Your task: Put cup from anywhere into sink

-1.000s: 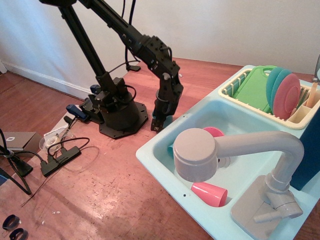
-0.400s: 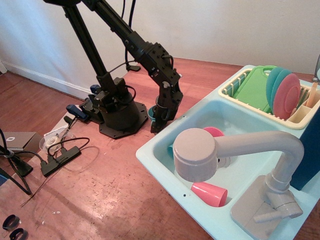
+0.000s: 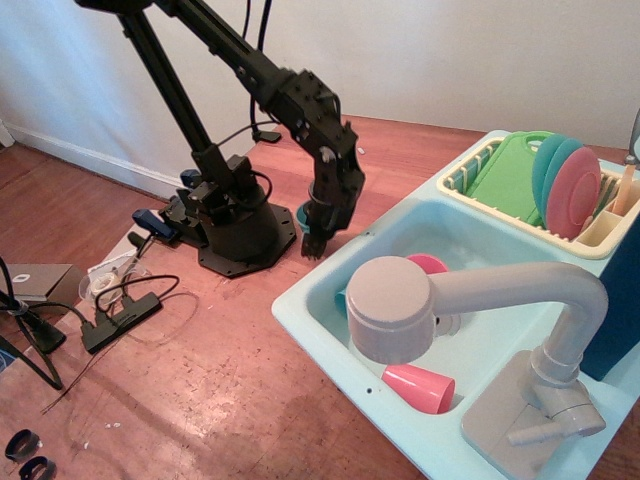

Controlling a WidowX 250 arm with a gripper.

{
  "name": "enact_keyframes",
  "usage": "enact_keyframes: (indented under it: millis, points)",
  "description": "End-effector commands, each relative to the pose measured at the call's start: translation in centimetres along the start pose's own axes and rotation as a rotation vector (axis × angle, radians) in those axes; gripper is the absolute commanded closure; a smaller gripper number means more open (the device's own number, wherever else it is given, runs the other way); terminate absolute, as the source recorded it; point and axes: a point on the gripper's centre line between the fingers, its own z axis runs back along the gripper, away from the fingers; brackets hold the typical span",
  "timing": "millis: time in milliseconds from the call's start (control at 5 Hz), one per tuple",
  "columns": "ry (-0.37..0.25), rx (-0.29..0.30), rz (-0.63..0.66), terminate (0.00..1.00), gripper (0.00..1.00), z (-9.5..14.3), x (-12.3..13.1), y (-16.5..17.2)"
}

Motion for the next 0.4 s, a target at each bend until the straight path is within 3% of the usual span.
enact_keyframes:
  millis: [0, 200]
  points:
    - [-0.074, 0.049, 0.049, 0.0, 1.0, 6.0, -1.8, 3.8]
    - [-0.137, 0.107, 0.051, 0.0, 1.0, 11.0, -2.5, 5.2]
